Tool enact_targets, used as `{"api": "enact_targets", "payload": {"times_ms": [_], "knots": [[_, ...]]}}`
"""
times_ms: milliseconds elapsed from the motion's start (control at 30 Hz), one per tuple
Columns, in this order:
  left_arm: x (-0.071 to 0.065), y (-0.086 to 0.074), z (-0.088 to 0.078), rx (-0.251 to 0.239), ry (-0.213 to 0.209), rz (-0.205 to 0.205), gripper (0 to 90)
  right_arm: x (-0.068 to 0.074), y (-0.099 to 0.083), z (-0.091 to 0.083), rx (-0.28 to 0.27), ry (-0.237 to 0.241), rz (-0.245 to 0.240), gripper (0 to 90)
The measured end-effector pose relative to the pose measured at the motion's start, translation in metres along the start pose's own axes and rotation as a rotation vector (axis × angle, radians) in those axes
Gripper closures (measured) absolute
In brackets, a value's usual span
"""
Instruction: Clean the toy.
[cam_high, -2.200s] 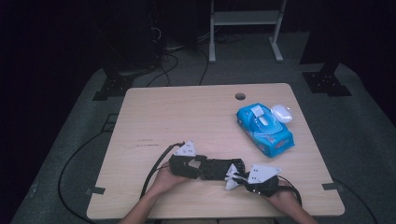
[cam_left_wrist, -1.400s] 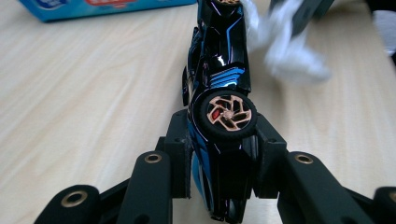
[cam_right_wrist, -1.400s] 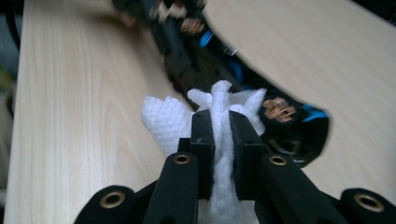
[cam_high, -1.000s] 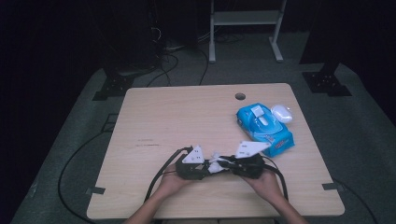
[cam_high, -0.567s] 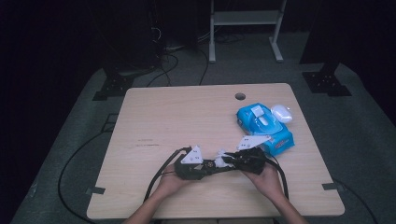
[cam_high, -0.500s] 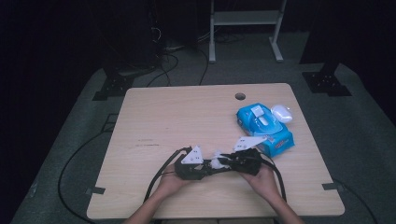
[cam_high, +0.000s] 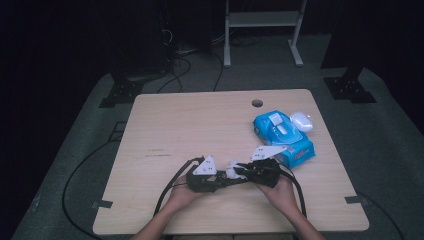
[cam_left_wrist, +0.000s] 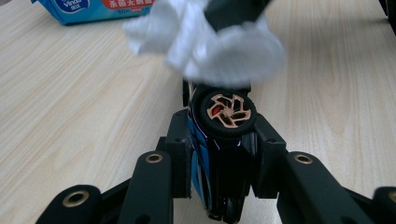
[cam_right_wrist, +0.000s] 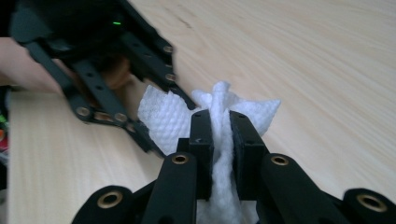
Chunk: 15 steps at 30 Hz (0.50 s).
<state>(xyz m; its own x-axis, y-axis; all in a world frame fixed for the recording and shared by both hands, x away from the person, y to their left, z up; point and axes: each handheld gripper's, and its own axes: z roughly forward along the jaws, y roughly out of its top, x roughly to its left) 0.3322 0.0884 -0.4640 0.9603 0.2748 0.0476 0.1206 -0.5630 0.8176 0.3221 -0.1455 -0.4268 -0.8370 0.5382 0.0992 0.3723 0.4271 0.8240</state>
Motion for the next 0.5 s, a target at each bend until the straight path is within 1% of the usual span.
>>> {"api": "enact_targets", "payload": {"times_ms": [67, 100, 133, 200, 233, 300, 367, 400, 467, 500], "knots": [[0.0, 0.0, 0.0, 0.0, -0.001, 0.004, 65.7, 0.008, 0.002, 0.006, -0.001, 0.01, -0.019, 80.0], [0.0, 0.0, 0.0, 0.0, -0.001, 0.004, 65.7, 0.011, 0.004, 0.007, 0.002, 0.0, -0.026, 80.0], [0.001, -0.001, -0.001, -0.002, -0.004, 0.001, 65.7, 0.013, 0.005, 0.008, 0.009, -0.006, -0.036, 80.1], [0.001, -0.001, -0.001, -0.004, -0.005, -0.001, 65.7, 0.012, 0.005, 0.007, 0.013, -0.004, -0.035, 80.1], [0.002, -0.002, -0.001, -0.007, -0.008, -0.006, 65.7, 0.009, 0.004, 0.005, 0.016, -0.001, -0.027, 80.1], [0.003, -0.002, -0.001, -0.005, -0.007, -0.005, 65.8, 0.0, 0.001, -0.004, 0.028, -0.044, -0.003, 80.1], [0.004, -0.002, -0.001, -0.005, -0.005, -0.009, 65.7, -0.007, -0.003, -0.014, 0.032, -0.1, 0.021, 80.2], [0.004, -0.002, -0.001, -0.006, -0.004, -0.011, 65.7, -0.01, -0.004, -0.017, 0.029, -0.113, 0.033, 80.2], [0.003, -0.002, -0.001, -0.005, -0.001, -0.01, 65.5, -0.012, -0.006, -0.018, 0.022, -0.105, 0.059, 80.2], [0.003, -0.001, -0.001, -0.004, -0.001, -0.008, 65.4, -0.01, -0.005, -0.016, 0.019, -0.103, 0.058, 80.3]]}}
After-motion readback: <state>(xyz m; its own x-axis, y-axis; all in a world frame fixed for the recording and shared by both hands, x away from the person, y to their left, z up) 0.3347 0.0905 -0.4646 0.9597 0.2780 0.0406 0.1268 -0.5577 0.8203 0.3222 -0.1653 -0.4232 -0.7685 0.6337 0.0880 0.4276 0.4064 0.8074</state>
